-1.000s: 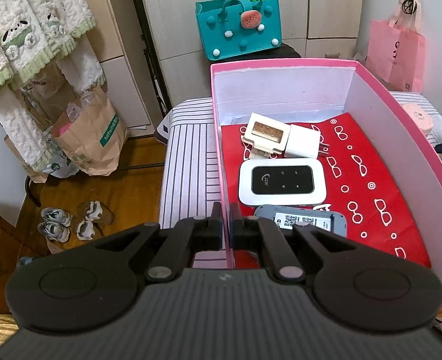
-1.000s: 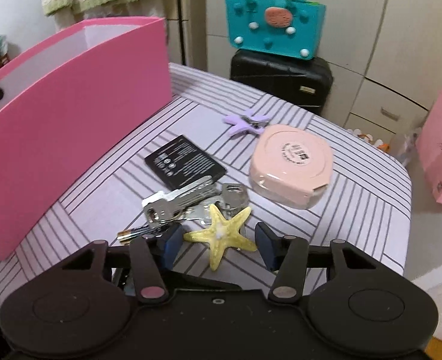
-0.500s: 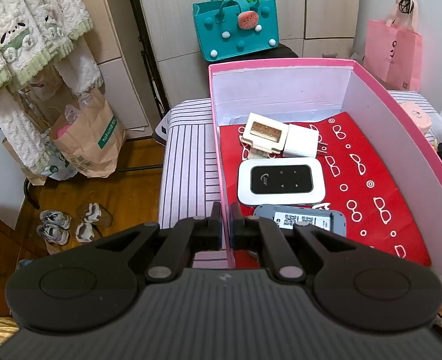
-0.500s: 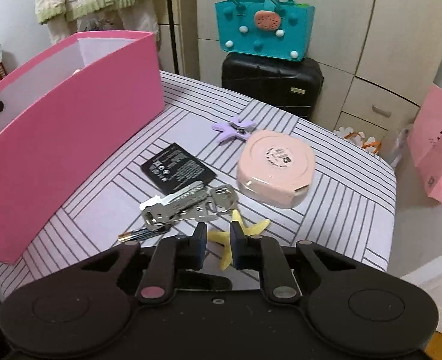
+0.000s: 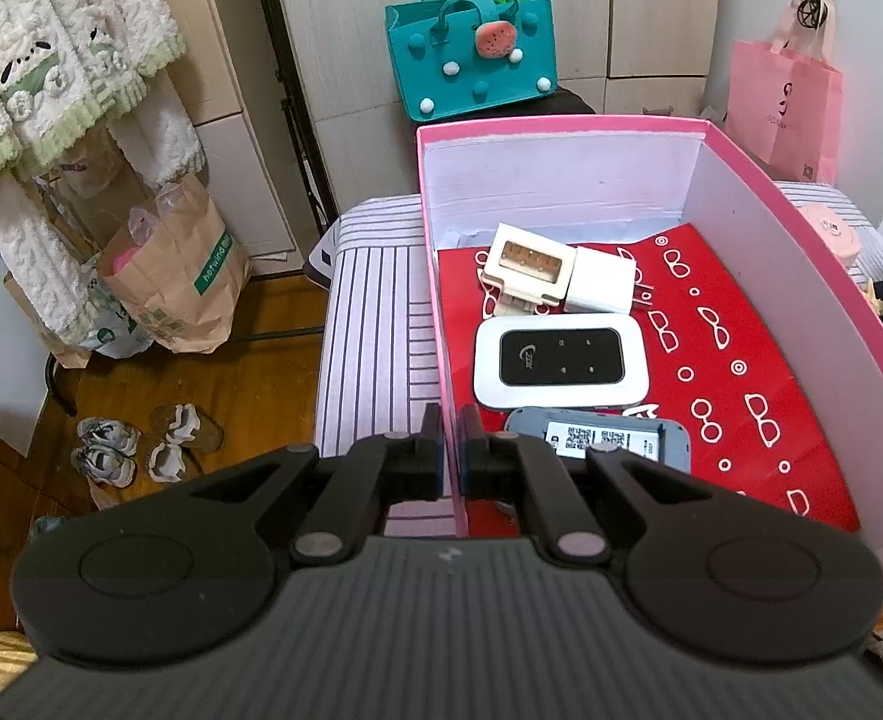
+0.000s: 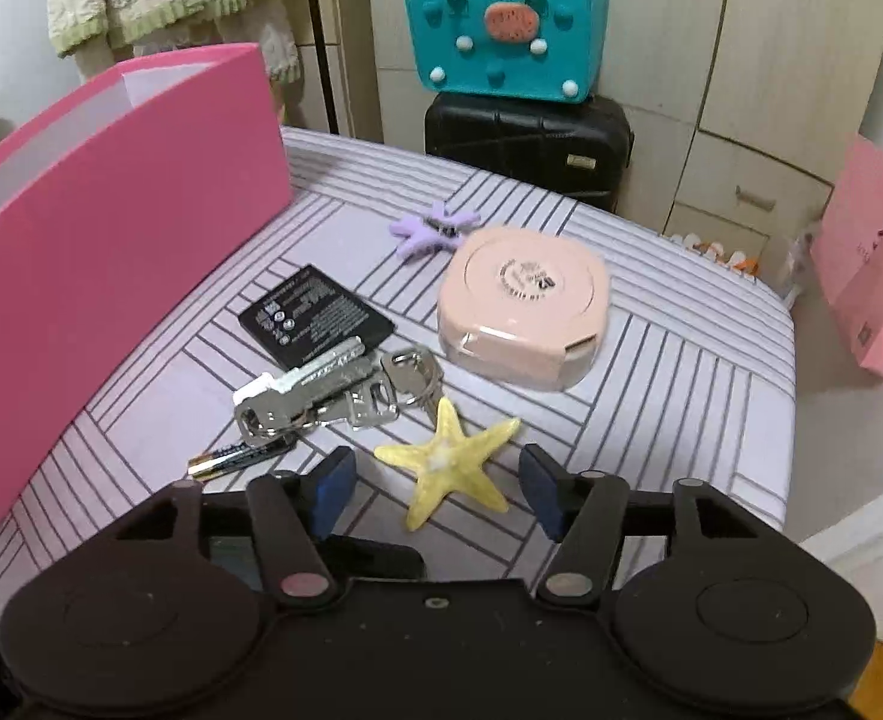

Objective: Organize rigid objects
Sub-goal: 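Grasp the yellow starfish with the right gripper, then place the yellow starfish in the box beside the cube, release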

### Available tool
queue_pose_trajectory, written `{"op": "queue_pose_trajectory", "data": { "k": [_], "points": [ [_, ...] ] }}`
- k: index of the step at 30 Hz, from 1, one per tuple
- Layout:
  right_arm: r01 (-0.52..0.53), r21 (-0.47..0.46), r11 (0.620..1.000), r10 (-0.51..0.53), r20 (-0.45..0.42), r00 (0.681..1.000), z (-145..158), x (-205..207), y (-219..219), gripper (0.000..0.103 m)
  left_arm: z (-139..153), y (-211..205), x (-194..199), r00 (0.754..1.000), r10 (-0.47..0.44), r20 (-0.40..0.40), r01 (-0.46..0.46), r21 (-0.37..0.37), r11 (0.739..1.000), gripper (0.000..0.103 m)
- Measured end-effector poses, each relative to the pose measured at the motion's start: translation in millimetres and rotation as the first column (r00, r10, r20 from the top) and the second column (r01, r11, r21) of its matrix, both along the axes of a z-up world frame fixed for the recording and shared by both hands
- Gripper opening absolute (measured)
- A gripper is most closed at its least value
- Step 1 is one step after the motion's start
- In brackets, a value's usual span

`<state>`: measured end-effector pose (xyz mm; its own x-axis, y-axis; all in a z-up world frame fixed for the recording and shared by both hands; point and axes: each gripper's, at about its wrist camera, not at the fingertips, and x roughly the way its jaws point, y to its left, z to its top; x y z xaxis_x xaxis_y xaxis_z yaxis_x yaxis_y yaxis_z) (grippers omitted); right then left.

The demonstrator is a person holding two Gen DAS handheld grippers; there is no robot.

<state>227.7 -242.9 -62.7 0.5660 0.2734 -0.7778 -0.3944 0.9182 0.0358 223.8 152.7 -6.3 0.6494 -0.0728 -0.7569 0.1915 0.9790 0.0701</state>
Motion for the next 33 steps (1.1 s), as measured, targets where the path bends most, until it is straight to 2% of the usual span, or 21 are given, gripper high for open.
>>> {"op": "queue_pose_trajectory", "data": {
  "k": [2,3,8,9,15,19,24,28,33],
  "points": [
    [-0.03,-0.01,1.0,0.03,0.036,0.999,0,-5,1,0.062,0,1,0,1.0,-0.004,-0.004,0.004,0.003,1.0,0.004],
    [-0.027,0.009,1.0,0.027,0.035,0.999,0,-6,0,0.053,0,1,0,1.0,-0.006,-0.007,0.006,0.004,1.0,0.004],
    [0.017,0.026,1.0,-0.018,0.052,0.998,6,-11,-1,0.051,1,-1,-1,1.0,-0.022,-0.016,0.023,0.029,0.999,0.004],
    [0.021,0.033,0.999,-0.023,0.058,0.998,9,-12,-1,0.03,1,-1,-2,1.0,-0.024,-0.018,0.024,0.029,0.999,0.004],
    [0.029,0.043,0.999,-0.032,0.057,0.998,24,-12,2,0.03,3,-3,-5,0.999,-0.031,-0.015,0.031,0.043,0.999,0.004],
    [0.013,0.083,0.996,-0.019,0.073,0.997,43,-16,10,0.03,5,-2,-6,0.999,-0.034,-0.016,0.035,0.04,0.999,0.004],
    [-0.085,0.148,0.985,0.068,0.116,0.991,88,-24,34,0.03,10,-2,-9,0.999,-0.048,-0.02,0.049,0.048,0.998,0.005],
    [-0.19,0.188,0.964,0.159,0.167,0.973,120,-25,67,0.03,11,-5,-10,0.998,-0.065,-0.017,0.066,0.071,0.995,0.005],
    [-0.332,0.17,0.928,0.299,0.192,0.935,131,-16,122,0.03,12,-4,-12,0.998,-0.069,-0.01,0.069,0.073,0.995,0.005]
  ]
}}
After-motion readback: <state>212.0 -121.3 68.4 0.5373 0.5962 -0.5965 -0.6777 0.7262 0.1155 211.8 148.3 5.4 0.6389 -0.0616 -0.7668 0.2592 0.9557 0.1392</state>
